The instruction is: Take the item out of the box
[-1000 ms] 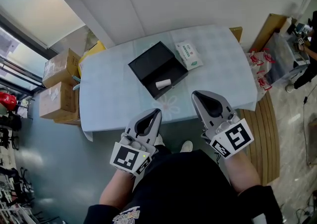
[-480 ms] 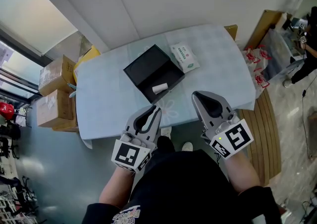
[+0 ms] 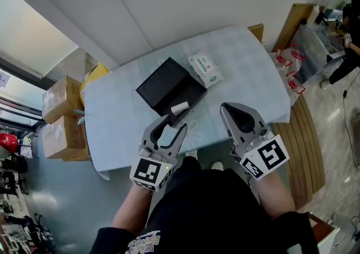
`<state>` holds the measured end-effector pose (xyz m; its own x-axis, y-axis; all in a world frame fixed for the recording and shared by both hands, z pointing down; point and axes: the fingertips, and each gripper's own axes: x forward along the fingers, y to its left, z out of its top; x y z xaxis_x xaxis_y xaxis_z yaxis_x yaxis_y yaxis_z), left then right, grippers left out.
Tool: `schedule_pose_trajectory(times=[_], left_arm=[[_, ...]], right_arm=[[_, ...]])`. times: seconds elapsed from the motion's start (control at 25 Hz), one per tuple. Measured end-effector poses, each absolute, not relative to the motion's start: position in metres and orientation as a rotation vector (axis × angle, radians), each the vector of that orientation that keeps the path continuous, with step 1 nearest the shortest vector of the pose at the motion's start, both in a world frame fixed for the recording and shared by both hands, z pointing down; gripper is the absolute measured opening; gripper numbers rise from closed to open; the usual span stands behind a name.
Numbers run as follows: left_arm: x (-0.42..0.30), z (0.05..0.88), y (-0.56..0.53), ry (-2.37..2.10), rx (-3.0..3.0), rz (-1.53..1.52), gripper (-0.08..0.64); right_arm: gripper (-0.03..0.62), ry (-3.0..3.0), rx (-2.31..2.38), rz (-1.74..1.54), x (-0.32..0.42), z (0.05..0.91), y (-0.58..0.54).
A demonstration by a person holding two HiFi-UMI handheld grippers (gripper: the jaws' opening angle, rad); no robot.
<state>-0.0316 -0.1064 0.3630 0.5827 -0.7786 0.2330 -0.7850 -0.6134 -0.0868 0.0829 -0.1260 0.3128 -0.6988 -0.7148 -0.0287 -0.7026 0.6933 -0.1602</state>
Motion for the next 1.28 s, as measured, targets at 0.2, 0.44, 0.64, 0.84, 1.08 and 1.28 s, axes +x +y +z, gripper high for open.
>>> schedule_pose_trajectory(times=[0.2,0.44,0.64,0.84,1.08,1.28], left_arm=[[-0.030,0.391,-0.129,-1.309,2.853,0.609,0.232],[-0.041,0.422,-0.157,-1.268,2.868,0.835,0.260],[-0.059,0.461,-0.181,-1.194,2.826,1.078,0.276],[-0.071,0.505,-0.200,-1.080,2.779,1.286,0.288],[-0.078,0.548,-0.215,-0.931,2.745,1.470,0.288],[-0.073,0.585,-0.219,-0.764,2.703,1.596,0.288]], right_arm=[[0.009,2.776,-1.245,-0.252,0.095,0.321,-0.139],[0.009,2.749,-1.305,-0.306,0.100,0.331,-0.154],[0.009,2.742,-1.339,-0.342,0.096,0.341,-0.169],[0.009,2.735,-1.382,-0.384,0.095,0.352,-0.182],[0.009,2.724,-1.451,-0.427,0.096,0.364,-0.191],[0.009,2.714,-1.503,-0.470,0.099,0.375,-0.197]])
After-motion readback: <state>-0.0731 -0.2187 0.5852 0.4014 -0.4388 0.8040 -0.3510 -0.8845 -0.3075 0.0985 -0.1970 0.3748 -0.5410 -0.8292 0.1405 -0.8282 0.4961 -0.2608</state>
